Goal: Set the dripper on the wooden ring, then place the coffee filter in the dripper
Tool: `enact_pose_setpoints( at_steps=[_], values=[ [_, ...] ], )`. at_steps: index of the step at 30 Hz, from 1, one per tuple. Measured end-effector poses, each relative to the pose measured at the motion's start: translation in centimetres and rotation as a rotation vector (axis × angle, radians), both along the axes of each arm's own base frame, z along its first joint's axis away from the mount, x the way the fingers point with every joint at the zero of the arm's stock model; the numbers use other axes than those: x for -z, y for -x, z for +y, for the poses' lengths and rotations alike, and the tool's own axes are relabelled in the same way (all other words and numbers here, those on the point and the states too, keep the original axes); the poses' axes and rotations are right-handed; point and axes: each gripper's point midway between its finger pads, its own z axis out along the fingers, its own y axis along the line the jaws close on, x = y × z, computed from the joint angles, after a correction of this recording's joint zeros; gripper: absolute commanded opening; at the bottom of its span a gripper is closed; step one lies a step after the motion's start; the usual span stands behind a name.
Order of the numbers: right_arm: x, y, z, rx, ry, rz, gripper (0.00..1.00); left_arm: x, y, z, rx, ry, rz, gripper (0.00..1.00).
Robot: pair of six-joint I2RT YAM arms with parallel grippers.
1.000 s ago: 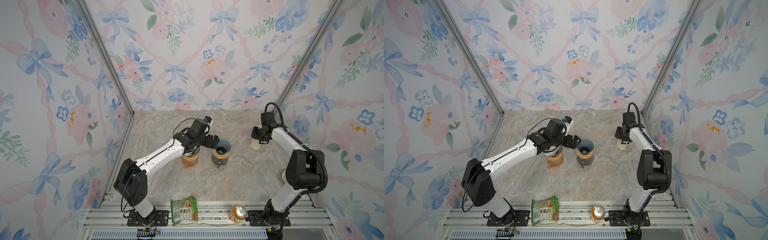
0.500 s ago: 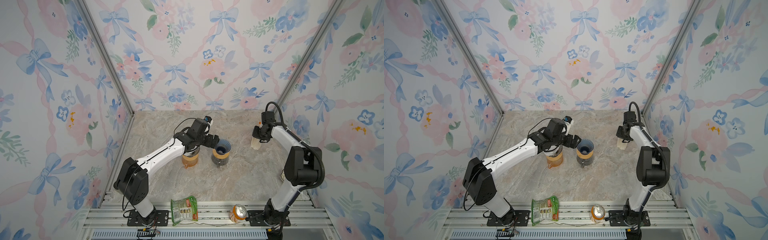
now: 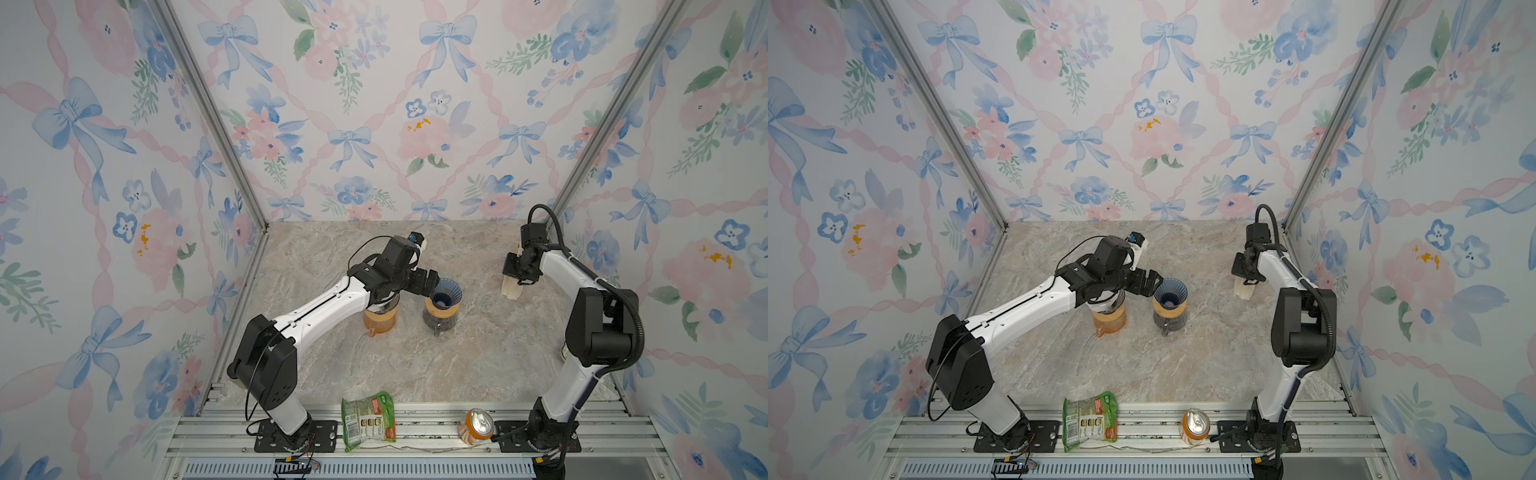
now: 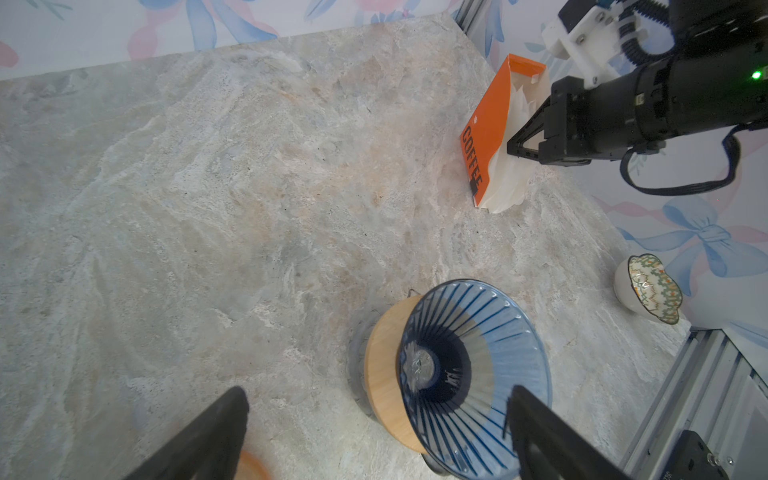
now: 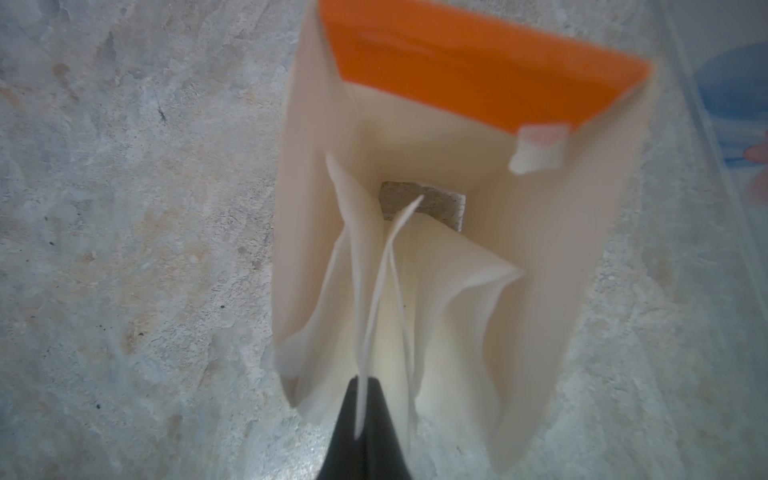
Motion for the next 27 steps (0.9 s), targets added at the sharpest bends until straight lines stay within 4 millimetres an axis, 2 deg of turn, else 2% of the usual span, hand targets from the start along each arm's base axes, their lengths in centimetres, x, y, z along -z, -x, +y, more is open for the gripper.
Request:
enact_pose_setpoints(
  at_steps=[4, 15, 27],
  values=[
    [-0.4, 0.3, 0.0, -0.004, 0.003, 0.002, 0.0, 0.1, -0.1, -0.1, 0.001, 0.0, 0.002, 0.98],
    [-3.3, 1.6, -0.1, -0.015, 0.022, -0.02, 0.0, 0.6, -0.1, -0.3, 0.009, -0.003, 0.015, 0.98],
    [-2.0, 2.8, -0.7, -0.003, 0.057, 0.05, 0.06, 0.6, 0.0, -0.4, 0.014, 0.0, 0.018, 0.98]
  ],
)
